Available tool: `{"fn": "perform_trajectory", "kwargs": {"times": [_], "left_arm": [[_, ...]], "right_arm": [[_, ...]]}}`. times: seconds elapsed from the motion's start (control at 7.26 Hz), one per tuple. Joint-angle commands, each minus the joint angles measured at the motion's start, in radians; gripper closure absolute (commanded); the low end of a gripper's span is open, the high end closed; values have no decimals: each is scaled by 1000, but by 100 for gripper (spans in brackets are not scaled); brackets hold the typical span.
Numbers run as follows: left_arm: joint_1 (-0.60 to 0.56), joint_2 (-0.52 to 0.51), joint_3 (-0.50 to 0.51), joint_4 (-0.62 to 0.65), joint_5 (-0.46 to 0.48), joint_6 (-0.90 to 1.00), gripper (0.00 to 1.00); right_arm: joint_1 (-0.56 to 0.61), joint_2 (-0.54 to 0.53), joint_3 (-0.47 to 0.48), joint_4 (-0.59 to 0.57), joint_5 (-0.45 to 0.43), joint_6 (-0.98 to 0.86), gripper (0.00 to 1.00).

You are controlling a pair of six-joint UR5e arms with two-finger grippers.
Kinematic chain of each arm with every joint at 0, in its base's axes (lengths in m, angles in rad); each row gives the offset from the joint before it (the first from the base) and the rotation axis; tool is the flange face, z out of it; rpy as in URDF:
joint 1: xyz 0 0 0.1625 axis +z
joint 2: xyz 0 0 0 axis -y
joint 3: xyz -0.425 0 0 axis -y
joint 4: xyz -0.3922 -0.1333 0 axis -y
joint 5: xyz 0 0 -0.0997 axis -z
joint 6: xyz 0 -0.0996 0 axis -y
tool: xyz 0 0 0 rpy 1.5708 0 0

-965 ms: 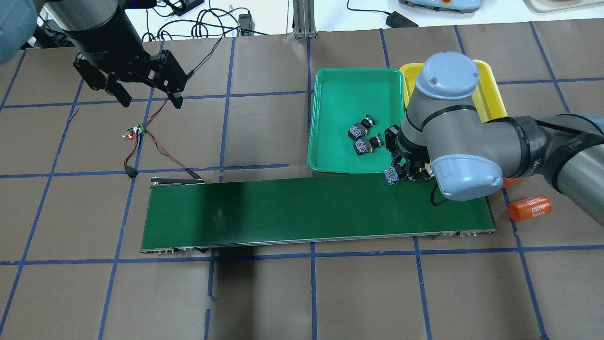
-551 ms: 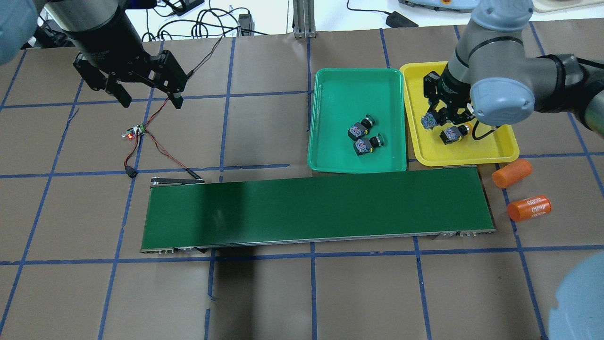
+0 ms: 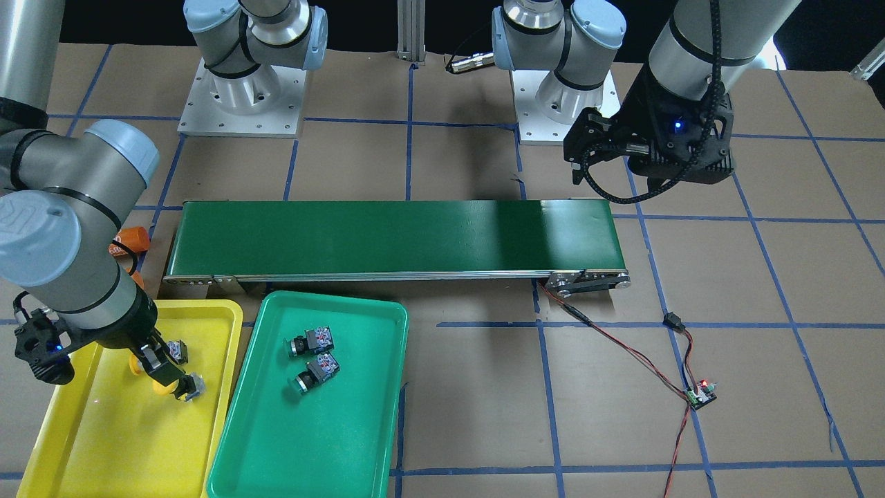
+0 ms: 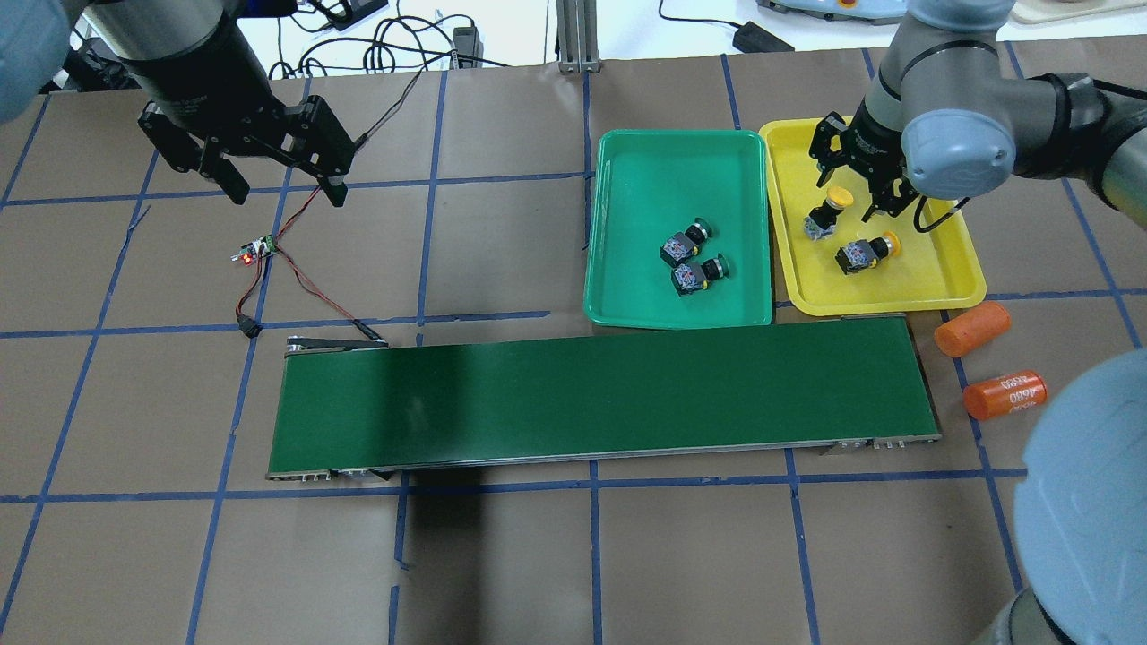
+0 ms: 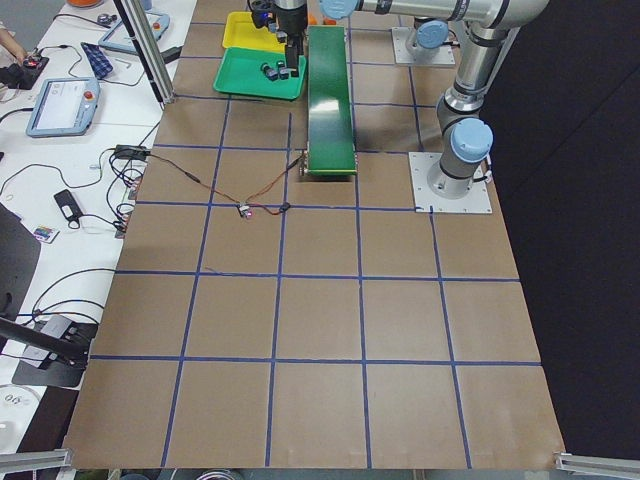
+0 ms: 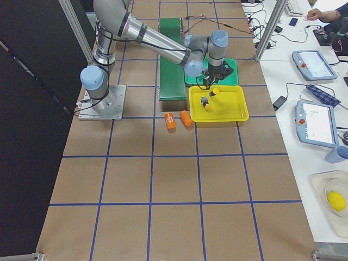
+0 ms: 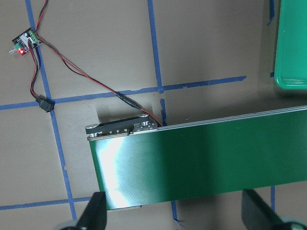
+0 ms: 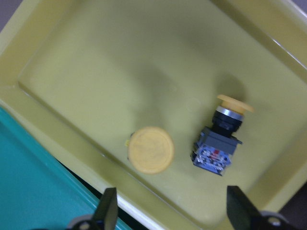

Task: Sort buttons by color to trays

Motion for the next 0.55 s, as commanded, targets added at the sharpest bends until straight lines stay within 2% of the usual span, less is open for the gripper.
{"fn": "perform_trajectory", "kwargs": {"times": [0.0, 0.14, 0.41], "left_arm": [[1, 0, 2, 0, 0, 1, 0], [1, 2, 0, 0, 0, -1, 0], [1, 0, 0, 0, 0, -1, 0]], "right_arm": [[7, -181, 1, 228, 1, -45, 0], [7, -283, 0, 352, -18, -112, 0], [17, -468, 6, 522, -21, -162, 0]]}}
